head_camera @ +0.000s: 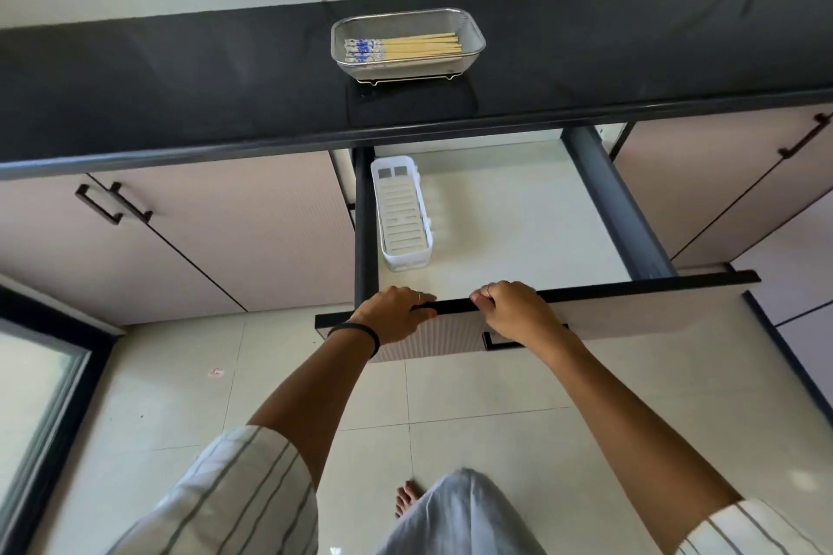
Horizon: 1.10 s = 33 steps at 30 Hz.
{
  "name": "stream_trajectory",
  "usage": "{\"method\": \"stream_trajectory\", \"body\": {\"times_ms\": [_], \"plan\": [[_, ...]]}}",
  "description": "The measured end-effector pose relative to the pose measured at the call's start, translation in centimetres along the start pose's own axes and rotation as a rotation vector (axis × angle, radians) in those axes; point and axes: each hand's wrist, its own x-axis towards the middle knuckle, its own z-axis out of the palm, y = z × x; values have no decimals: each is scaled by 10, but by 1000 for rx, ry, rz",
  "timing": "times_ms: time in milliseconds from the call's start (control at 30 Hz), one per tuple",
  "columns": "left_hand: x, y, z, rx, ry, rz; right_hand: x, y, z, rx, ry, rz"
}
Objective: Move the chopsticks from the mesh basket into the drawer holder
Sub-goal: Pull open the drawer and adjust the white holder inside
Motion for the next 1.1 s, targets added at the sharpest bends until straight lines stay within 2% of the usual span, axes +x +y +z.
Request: {"method": "stream_trajectory", "body": {"times_ms": [167,333,500,667,900,1000,1100], "plan": [[-21,12,8,-30,-161,-23,-19,0,-9,47,-238,112],[-47,22,22,-20,-234,-88,-50,4,0,61,-255,99],[-66,32,38,-24,-58,-166,-66,-1,5,52,-142,75],[-78,39,45,-23,42,-179,-62,-5,1,33,-195,110],[-70,31,41,-36,52,-217,-33,-21,-6,-116,-376,157],[-59,18,32,-56,34,-252,-15,-37,3,6,-390,86],[-48,-6,24,13,60,-271,8,-63,15,106,-309,18]]}}
